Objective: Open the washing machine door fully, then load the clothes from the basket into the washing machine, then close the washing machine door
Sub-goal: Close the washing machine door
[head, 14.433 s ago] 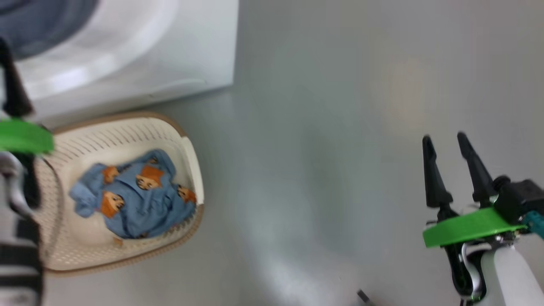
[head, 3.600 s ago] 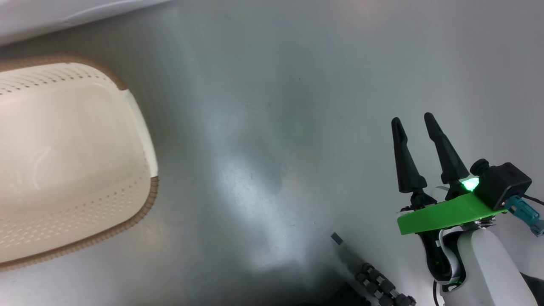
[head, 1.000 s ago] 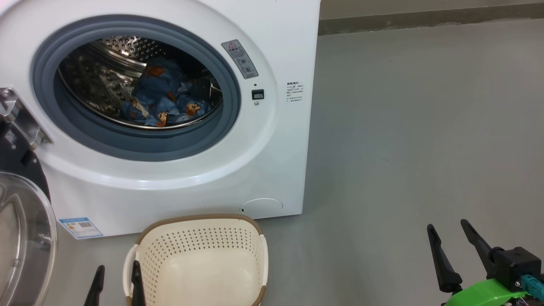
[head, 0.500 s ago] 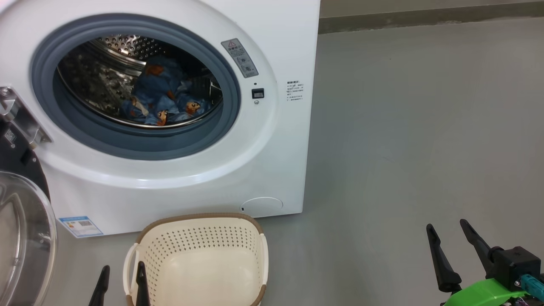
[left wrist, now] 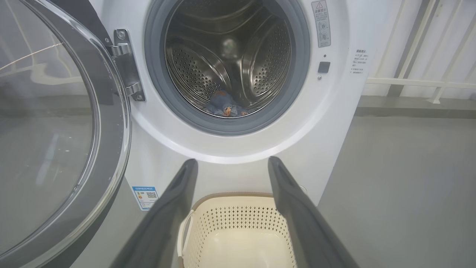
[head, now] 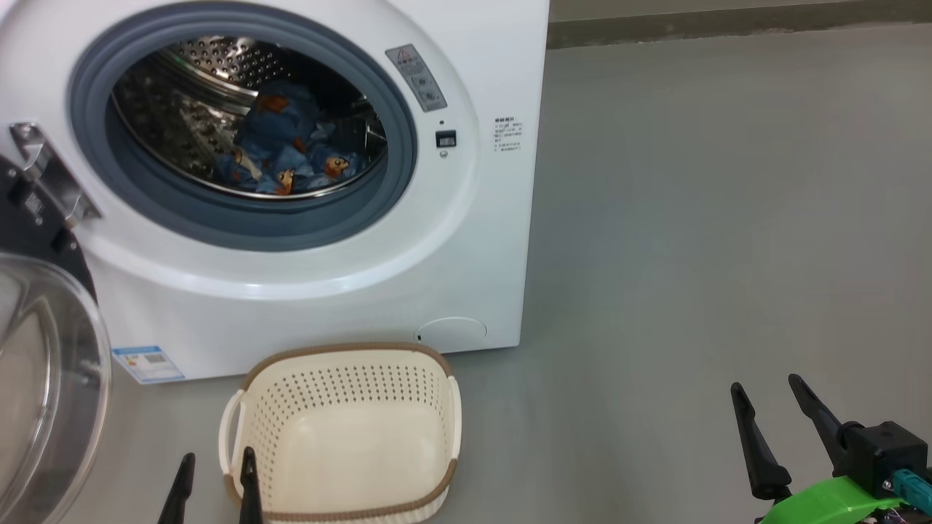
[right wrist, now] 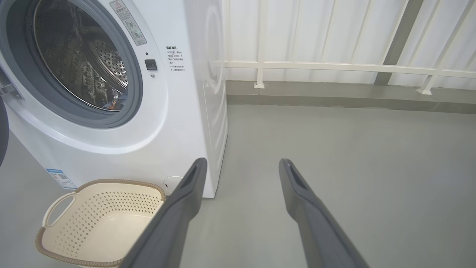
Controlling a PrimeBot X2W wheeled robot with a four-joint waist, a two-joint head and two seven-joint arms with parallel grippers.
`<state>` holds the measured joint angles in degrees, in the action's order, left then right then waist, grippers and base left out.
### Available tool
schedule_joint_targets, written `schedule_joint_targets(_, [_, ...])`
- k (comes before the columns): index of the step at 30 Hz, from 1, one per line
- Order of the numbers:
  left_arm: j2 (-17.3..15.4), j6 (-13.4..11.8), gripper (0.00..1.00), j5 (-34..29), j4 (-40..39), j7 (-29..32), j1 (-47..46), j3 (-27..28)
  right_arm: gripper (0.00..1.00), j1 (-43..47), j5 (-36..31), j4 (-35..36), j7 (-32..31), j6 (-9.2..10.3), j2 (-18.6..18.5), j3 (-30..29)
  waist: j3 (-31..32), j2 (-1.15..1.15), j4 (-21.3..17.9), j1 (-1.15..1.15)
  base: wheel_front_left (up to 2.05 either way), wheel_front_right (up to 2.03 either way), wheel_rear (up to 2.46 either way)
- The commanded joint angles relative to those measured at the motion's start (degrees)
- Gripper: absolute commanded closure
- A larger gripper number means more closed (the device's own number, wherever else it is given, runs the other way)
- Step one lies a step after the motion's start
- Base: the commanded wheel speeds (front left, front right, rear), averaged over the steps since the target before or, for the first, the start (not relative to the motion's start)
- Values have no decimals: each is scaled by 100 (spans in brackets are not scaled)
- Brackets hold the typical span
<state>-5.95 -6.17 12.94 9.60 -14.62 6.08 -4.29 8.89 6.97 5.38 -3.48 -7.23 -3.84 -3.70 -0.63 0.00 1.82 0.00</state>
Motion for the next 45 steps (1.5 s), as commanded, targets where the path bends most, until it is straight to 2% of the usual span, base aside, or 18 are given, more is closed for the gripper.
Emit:
schedule_joint_targets(1, [-40, 0, 0, -64, -105, -36, -199, 137, 0, -59, 5, 168, 4, -25, -93, 106, 3, 0, 9, 0, -171, 171, 0])
schedule_joint_targets(8, [-50, 130, 0, -31, -219, -37, -198, 166, 0, -56, 2, 160, 1, -25, -89, 99, 36, 0, 32, 0, -118, 118, 0])
schedule_joint_targets(27, [-72, 84, 0, -97, -139, -38, -176, 137, 0, -5, -15, 154, 22, -25, -46, 80, 76, 0, 71, 0, -13, 13, 0])
schedule_joint_targets(35, [-116, 74, 0, -105, -187, -38, -225, 146, 0, 7, -38, 202, 39, -25, -38, 30, 64, 0, 428, 0, 0, 0, 0])
schedule_joint_targets(45, [-130, 3, 0, -110, -358, -38, -166, 149, 0, -71, -38, 210, 56, -25, -40, 137, 12, 0, 1341, 0, 0, 0, 0])
